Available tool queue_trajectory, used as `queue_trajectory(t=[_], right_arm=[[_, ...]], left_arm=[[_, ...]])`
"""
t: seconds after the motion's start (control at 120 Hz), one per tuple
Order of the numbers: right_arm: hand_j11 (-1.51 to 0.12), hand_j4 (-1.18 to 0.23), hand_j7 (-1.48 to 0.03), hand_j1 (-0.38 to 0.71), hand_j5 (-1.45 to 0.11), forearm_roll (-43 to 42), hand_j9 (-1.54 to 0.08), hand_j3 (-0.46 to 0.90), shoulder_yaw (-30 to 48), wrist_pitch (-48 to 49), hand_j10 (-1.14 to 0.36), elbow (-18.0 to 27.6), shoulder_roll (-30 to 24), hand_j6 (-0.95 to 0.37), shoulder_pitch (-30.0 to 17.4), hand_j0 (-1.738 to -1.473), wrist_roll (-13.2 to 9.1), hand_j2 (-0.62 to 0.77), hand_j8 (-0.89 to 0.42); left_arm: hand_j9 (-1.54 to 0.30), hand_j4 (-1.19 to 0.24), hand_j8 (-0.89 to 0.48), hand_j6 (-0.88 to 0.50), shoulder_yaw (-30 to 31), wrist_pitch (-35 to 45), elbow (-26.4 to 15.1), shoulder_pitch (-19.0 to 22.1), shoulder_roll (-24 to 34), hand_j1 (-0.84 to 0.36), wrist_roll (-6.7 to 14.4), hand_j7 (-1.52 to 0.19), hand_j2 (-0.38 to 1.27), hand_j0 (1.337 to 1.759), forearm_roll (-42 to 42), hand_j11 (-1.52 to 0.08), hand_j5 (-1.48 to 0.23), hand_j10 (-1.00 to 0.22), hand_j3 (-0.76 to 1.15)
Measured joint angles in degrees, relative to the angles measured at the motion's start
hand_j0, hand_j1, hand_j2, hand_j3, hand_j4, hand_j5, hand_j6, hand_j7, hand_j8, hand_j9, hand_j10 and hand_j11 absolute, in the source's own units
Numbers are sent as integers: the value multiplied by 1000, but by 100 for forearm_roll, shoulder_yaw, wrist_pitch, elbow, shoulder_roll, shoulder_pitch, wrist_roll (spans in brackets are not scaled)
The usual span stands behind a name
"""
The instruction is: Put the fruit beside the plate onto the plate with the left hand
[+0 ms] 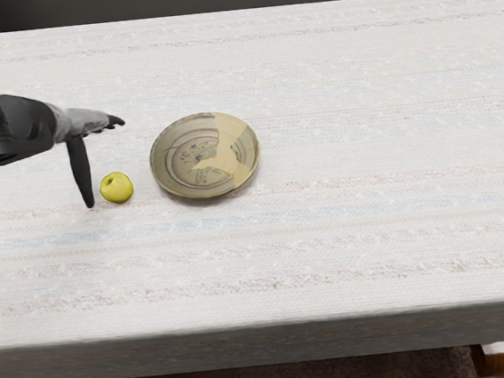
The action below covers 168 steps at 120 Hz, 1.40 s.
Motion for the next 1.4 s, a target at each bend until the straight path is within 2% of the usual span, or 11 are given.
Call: queue_trajectory(t=[0.108,0.383,0.6,0.808,1.05,1.4], right_arm=[[-17,-13,-17,-333,-17,0,-17,0,0,0,-13,-3,0,-13,3,-1658,0,-3,-13],[-17,-13,-17,-333,-17,0,-17,0,0,-1,-13,-5,0,-13,8,-1658,0,-3,-13],[-17,-13,-17,-333,-17,0,-17,0,0,0,-13,-5,0,-13,8,-1658,0,-3,-13],[-17,-13,-17,-333,-17,0,-17,0,0,0,-13,-5,0,-13,8,-1658,0,-3,-13],[-17,-13,-17,-333,-17,0,-17,0,0,0,-13,-6,0,-13,11,-1658,0,-3,-13],[-17,-13,-17,-333,-17,0,-17,0,0,0,-13,-6,0,-13,13,-1658,0,-3,-13]], left_arm=[[0,-3,-4,-5,43,637,-45,219,-135,349,10,0,1,1658,305,0,-1,-3,0],[-1,-4,-5,-5,531,1528,-63,222,-639,349,15,-1,2,1658,584,-1,-1,-3,0],[-75,-61,-62,-63,1092,1894,-58,230,-724,281,15,-76,13,1658,610,-75,-76,-61,0],[-183,-144,-145,-145,1357,2040,-60,221,-790,182,15,-183,30,1658,625,-183,-183,-144,0],[-239,-187,-188,-188,1509,2433,-67,313,-806,131,15,-239,39,1658,1144,-238,-239,-187,0],[-324,-253,-254,-254,1825,2889,-397,318,-774,52,15,-324,53,1658,1261,-324,-324,-252,0]])
